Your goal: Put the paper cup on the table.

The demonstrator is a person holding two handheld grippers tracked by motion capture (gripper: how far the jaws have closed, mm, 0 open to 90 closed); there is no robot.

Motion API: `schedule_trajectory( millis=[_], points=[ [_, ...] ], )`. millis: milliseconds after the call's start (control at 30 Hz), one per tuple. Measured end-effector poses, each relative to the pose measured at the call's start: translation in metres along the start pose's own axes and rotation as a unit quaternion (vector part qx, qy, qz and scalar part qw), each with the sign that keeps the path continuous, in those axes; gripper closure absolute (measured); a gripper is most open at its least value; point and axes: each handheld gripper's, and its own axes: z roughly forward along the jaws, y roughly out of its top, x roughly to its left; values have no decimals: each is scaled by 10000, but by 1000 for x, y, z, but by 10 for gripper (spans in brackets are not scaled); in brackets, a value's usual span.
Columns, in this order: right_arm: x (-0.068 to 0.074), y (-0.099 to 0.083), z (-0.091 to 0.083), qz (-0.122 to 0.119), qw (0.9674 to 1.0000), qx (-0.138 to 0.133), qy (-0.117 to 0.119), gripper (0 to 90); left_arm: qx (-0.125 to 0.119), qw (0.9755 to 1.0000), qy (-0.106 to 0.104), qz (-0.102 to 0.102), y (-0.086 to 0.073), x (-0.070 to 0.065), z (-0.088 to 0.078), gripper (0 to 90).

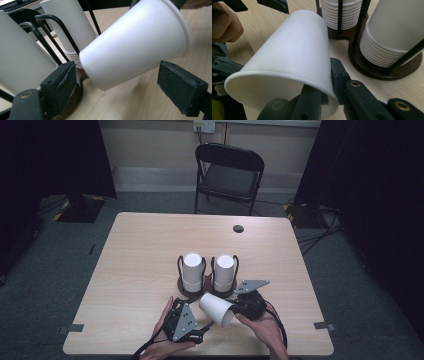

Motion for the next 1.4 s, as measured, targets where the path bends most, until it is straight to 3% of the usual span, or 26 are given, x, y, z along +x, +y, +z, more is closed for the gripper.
schedule_trajectory(
  millis=[300,467,667,867,1000,1267,1400],
  points=[
    [-2,4,3,-36,9996,246,146,866,-55,9994,-75,342,4,-1,3,128],
    [-4,4,4,-1,9992,355,203,866,112,9978,-134,645,8,-3,8,108],
    [-8,7,2,11,9991,389,180,866,229,9954,56,926,12,-12,15,122],
    [-11,6,2,63,9988,467,139,866,245,9941,-8,1059,15,-14,21,142],
    [-16,7,1,77,9985,495,208,866,347,9908,148,1302,18,-19,25,156],
    [-15,13,1,75,9976,627,266,868,405,9880,270,1466,20,-22,32,132],
    [-14,16,6,94,9974,590,401,874,375,9879,310,1471,21,-24,36,156]
  ],
)
